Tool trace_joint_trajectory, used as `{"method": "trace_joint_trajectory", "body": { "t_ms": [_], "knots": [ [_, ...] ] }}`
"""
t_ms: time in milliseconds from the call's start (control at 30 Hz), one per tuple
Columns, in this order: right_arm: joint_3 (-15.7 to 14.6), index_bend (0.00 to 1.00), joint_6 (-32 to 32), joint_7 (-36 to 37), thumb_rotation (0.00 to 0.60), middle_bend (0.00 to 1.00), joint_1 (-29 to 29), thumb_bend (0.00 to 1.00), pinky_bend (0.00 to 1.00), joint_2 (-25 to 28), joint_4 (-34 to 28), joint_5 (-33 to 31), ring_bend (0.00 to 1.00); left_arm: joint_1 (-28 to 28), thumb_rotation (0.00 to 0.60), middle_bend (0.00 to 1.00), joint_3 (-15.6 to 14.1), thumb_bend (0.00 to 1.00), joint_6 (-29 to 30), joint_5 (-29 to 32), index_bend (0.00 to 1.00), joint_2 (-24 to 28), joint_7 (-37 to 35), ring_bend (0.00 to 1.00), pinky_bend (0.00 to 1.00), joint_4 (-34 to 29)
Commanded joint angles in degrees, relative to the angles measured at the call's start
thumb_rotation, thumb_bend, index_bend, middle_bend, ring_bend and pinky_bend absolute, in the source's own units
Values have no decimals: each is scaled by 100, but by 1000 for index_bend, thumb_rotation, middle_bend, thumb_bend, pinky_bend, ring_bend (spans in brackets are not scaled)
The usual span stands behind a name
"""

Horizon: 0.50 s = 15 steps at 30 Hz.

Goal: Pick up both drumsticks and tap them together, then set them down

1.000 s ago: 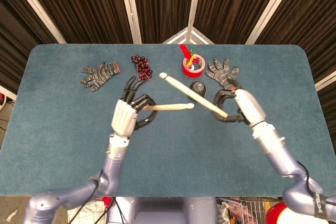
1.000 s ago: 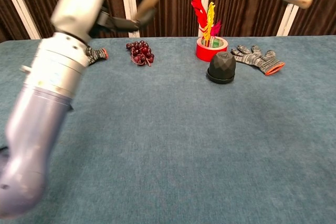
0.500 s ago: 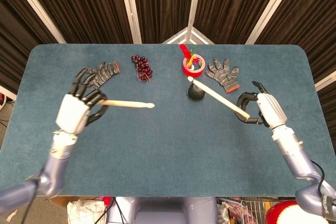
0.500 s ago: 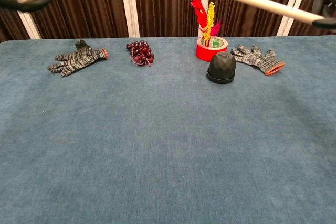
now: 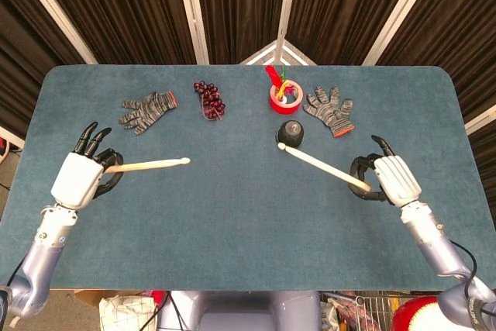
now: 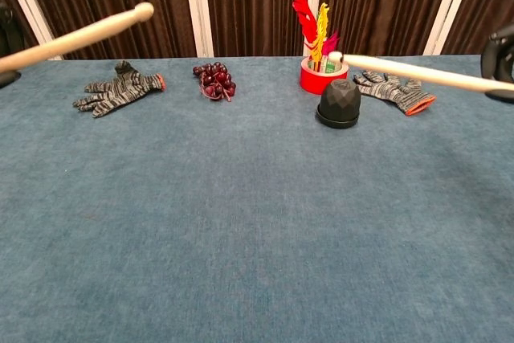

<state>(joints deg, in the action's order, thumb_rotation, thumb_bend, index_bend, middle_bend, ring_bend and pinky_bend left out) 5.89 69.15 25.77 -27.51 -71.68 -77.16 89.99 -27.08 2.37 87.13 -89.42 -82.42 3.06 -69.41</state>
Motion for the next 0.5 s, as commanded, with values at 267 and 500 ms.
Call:
{"method": "trace_joint_trajectory", "body": {
  "t_ms": [267, 500],
  "knots": [
    [-386, 839, -101, 126, 600, 677, 11, 447, 21, -503, 905, 240, 499, -219, 600, 615, -210, 491, -855, -122, 610, -606, -306, 136, 0, 1070],
    [-486, 839, -37, 190, 600, 676, 18, 446, 21, -716, 1208, 321, 500, -291, 600, 615, -356, 490, -1222, -216, 609, -723, -84, 136, 0, 1207]
  ]
}}
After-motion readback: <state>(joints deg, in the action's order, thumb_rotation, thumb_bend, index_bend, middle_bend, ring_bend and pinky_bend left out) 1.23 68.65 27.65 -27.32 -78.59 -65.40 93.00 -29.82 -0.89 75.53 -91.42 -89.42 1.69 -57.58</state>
